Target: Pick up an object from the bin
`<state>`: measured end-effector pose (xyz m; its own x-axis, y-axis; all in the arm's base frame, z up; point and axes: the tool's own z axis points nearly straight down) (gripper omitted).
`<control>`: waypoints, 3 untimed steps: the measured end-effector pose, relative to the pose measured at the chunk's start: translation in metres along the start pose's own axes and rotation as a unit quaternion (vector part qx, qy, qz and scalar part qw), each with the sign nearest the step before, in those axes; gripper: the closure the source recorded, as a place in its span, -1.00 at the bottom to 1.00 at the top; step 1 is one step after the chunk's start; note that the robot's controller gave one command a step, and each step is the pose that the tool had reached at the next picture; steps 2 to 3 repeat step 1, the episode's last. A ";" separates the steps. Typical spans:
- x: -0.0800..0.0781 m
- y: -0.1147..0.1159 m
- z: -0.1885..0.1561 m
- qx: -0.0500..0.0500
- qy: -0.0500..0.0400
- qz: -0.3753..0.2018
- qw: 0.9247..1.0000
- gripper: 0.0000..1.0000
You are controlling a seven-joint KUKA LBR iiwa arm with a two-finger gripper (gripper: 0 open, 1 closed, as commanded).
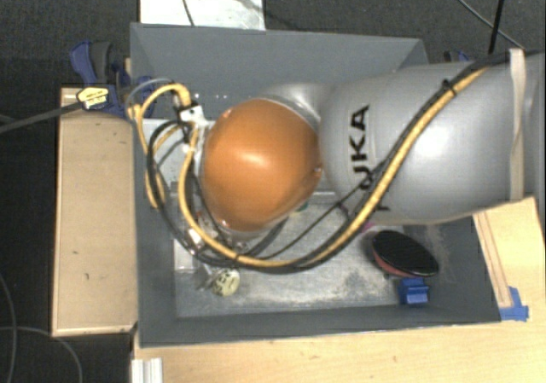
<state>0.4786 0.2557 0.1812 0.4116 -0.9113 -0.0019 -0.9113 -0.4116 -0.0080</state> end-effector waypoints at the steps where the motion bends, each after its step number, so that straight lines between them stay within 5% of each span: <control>1: 0.000 -0.001 -0.015 -0.002 0.000 0.005 1.000 1.00; 3: 0.000 -0.001 -0.015 -0.002 0.000 0.005 1.000 1.00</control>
Offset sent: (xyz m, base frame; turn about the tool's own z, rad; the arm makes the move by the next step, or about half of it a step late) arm 0.0001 -0.0002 0.0138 0.0000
